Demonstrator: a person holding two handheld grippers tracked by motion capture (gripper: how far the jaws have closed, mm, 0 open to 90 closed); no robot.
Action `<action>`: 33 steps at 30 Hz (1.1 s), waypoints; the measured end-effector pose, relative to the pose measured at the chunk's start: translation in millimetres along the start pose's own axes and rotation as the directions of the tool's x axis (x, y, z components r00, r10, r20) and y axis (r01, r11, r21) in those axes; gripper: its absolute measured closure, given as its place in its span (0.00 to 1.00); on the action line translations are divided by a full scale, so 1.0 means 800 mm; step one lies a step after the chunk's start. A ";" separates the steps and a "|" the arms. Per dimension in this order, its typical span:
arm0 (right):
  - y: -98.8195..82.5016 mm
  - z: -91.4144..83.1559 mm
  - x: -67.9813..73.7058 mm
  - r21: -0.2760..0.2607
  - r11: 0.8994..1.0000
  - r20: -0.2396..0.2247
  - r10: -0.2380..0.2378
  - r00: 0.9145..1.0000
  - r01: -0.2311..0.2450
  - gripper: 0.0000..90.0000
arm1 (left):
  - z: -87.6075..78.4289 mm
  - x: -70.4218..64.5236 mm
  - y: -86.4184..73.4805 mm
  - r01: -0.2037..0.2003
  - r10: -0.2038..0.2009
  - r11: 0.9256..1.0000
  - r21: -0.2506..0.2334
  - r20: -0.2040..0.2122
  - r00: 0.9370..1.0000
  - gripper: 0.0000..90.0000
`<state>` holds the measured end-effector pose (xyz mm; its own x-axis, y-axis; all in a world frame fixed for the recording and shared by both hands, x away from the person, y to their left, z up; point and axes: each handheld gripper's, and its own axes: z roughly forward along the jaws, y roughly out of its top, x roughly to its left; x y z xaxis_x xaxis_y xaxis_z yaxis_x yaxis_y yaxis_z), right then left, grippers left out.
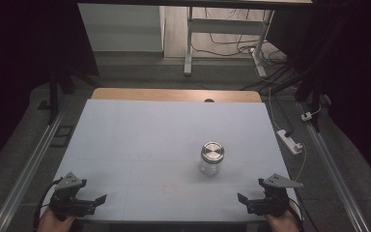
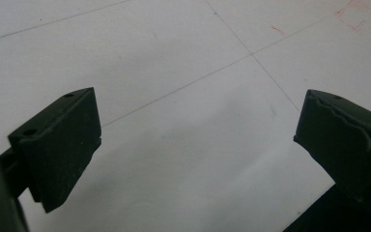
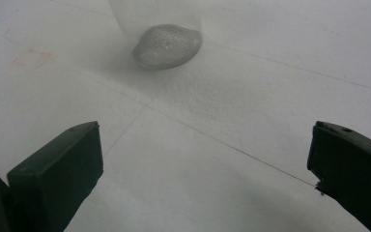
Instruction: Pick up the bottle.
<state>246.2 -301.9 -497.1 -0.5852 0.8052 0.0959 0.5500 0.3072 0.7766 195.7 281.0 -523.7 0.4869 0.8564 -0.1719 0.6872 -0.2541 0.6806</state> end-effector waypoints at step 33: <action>0.024 0.009 0.022 -0.066 0.994 -0.097 -0.096 0.991 0.090 0.00 | -0.001 0.004 0.000 0.017 -0.017 1.000 -0.005 0.026 1.000 0.03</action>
<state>251.0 -277.8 -485.0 -0.6903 0.7191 0.0805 0.4542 0.3441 0.8217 196.7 284.0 -524.1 0.4893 0.8485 -0.2015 0.6923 -0.2374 0.6814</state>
